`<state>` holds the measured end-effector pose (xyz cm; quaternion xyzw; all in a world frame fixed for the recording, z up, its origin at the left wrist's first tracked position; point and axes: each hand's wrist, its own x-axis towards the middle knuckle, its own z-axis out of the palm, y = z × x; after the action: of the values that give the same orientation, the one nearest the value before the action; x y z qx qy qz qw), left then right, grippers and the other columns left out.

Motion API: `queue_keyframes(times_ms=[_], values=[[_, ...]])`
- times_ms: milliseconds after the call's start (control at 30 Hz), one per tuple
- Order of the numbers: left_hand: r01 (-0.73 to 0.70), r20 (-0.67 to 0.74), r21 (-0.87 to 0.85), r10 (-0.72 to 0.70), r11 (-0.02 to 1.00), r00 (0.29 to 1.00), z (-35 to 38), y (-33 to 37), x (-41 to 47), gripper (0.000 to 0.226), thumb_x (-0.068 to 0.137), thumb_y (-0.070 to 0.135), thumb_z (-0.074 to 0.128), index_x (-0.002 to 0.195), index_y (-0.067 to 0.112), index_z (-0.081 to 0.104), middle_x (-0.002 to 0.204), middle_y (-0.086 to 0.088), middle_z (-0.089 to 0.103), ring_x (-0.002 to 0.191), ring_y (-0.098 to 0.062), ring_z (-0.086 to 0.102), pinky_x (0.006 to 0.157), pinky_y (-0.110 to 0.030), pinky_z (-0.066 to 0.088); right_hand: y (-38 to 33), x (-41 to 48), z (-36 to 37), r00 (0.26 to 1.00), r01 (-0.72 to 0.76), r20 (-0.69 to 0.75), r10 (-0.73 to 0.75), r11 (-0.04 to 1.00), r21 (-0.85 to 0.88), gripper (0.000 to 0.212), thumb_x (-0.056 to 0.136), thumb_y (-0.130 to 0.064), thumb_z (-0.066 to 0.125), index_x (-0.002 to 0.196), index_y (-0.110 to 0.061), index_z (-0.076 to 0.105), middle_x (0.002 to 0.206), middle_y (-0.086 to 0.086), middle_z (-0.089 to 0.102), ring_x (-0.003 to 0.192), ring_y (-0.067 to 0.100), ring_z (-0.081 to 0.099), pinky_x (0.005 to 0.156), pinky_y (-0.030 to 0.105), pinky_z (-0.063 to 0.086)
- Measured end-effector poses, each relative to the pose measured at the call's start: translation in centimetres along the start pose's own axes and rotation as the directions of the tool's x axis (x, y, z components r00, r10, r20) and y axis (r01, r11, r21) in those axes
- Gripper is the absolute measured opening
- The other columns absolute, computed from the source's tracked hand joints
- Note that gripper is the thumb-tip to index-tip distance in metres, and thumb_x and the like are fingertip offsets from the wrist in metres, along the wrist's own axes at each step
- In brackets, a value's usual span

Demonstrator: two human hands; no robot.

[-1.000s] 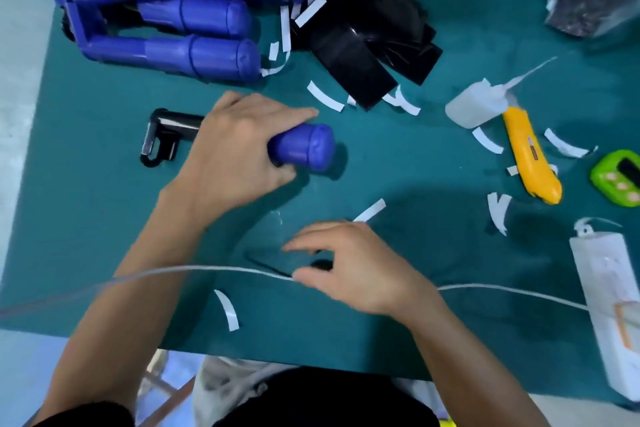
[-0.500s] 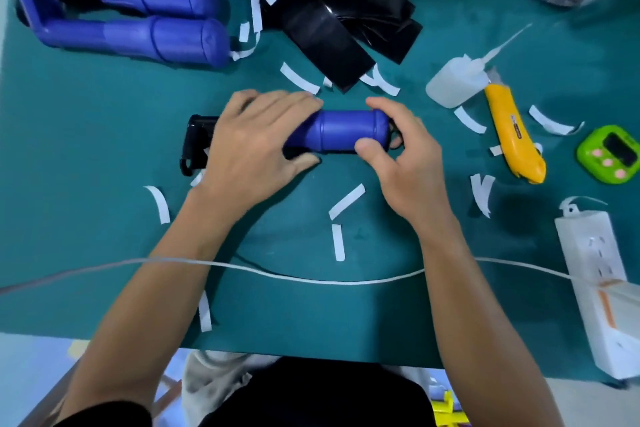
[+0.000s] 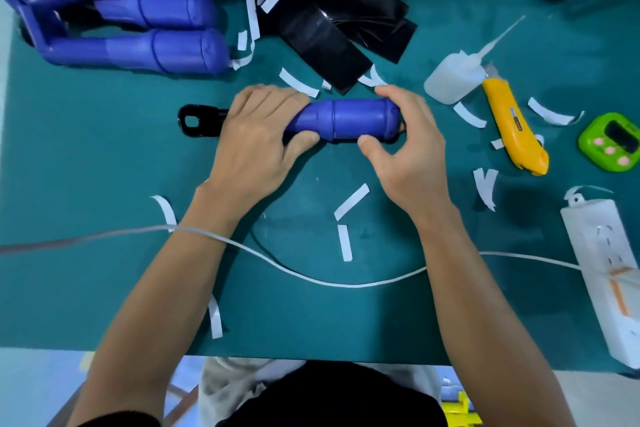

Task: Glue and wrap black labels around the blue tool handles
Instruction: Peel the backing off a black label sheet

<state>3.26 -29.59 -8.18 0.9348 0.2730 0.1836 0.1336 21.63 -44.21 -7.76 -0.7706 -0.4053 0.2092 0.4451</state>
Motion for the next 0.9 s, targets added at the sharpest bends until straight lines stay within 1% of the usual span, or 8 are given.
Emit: queue_keyframes(times_ms=[100,267,467,533,600,667,733,900], values=[[0.037,-0.017,-0.002,-0.037,0.999,0.999,0.7,0.9,0.1,0.05,0.098,0.04,0.066,0.138,0.01,0.06,0.135,-0.007,0.062,0.124,-0.032,0.054,0.117,-0.045,0.034,0.2,0.2,0.2,1.0,-0.016,0.02,0.016,1.0,-0.004,0.06,0.088,-0.021,0.072,0.145,-0.025,0.053,0.13,-0.011,0.057,0.113,0.012,0.056,0.094,0.018,0.045],[0.044,-0.05,-0.037,-0.046,0.998,0.998,1.6,1.8,0.3,0.06,0.091,0.04,0.075,0.14,0.01,0.058,0.129,-0.005,0.066,0.118,-0.029,0.058,0.111,-0.038,0.036,0.3,-0.4,0.3,0.997,-0.079,-0.017,0.081,0.994,0.082,0.072,0.089,-0.023,0.072,0.154,-0.028,0.043,0.134,-0.015,0.06,0.11,0.012,0.061,0.095,0.011,0.042],[0.015,-0.083,0.001,-0.015,1.0,0.996,1.4,1.5,0.0,0.058,0.092,0.047,0.075,0.137,0.013,0.062,0.128,-0.001,0.068,0.117,-0.025,0.058,0.108,-0.038,0.037,-0.9,-0.5,-0.6,0.988,-0.035,-0.142,0.052,0.992,0.122,0.053,0.089,-0.011,0.07,0.141,-0.019,0.06,0.133,-0.011,0.065,0.118,0.015,0.061,0.099,0.034,0.051],[0.009,-0.097,0.0,-0.009,1.0,0.995,1.5,1.3,-0.2,0.058,0.091,0.049,0.076,0.136,0.015,0.063,0.128,0.0,0.068,0.117,-0.024,0.059,0.107,-0.038,0.038,-2.0,-0.2,-0.9,0.979,0.053,-0.199,-0.043,0.997,0.048,0.044,0.091,-0.011,0.066,0.134,-0.018,0.065,0.129,-0.009,0.067,0.118,0.012,0.06,0.1,0.033,0.05],[-0.016,-0.101,-0.034,0.012,0.999,0.995,1.5,1.1,-0.3,0.055,0.092,0.047,0.077,0.133,0.013,0.066,0.127,-0.001,0.069,0.115,-0.025,0.059,0.106,-0.037,0.038,-3.6,1.5,-1.0,0.98,0.105,-0.165,-0.109,0.994,-0.032,0.037,0.091,-0.011,0.063,0.127,-0.018,0.068,0.122,-0.008,0.069,0.116,0.01,0.06,0.101,0.027,0.047],[-0.051,-0.105,-0.074,0.043,0.996,0.994,1.4,0.9,-0.4,0.05,0.094,0.044,0.078,0.129,0.01,0.068,0.125,-0.002,0.069,0.113,-0.026,0.059,0.105,-0.037,0.04,-5.3,4.8,-0.6,0.996,0.074,-0.029,-0.08,0.982,-0.176,0.032,0.09,-0.018,0.063,0.12,-0.021,0.071,0.115,-0.007,0.072,0.114,0.015,0.061,0.1,0.026,0.046],[-0.069,-0.11,-0.084,0.059,0.994,0.992,1.3,0.8,-0.5,0.047,0.094,0.041,0.079,0.127,0.009,0.069,0.124,-0.003,0.07,0.112,-0.026,0.06,0.106,-0.036,0.04,-6.4,8.4,0.7,0.993,0.059,0.114,-0.013,0.907,-0.416,0.03,0.088,-0.03,0.066,0.116,-0.022,0.07,0.113,-0.002,0.074,0.112,0.027,0.062,0.094,0.037,0.049],[-0.084,-0.104,-0.079,0.076,0.993,0.992,1.0,1.0,-0.5,0.048,0.091,0.042,0.079,0.125,0.009,0.071,0.121,-0.002,0.072,0.11,-0.025,0.064,0.106,-0.036,0.041,-8.3,13.3,5.7,0.974,0.103,0.214,0.067,0.713,-0.694,0.06,0.09,-0.051,0.071,0.134,-0.015,0.054,0.131,0.01,0.063,0.12,0.034,0.059,0.089,0.042,0.045]])
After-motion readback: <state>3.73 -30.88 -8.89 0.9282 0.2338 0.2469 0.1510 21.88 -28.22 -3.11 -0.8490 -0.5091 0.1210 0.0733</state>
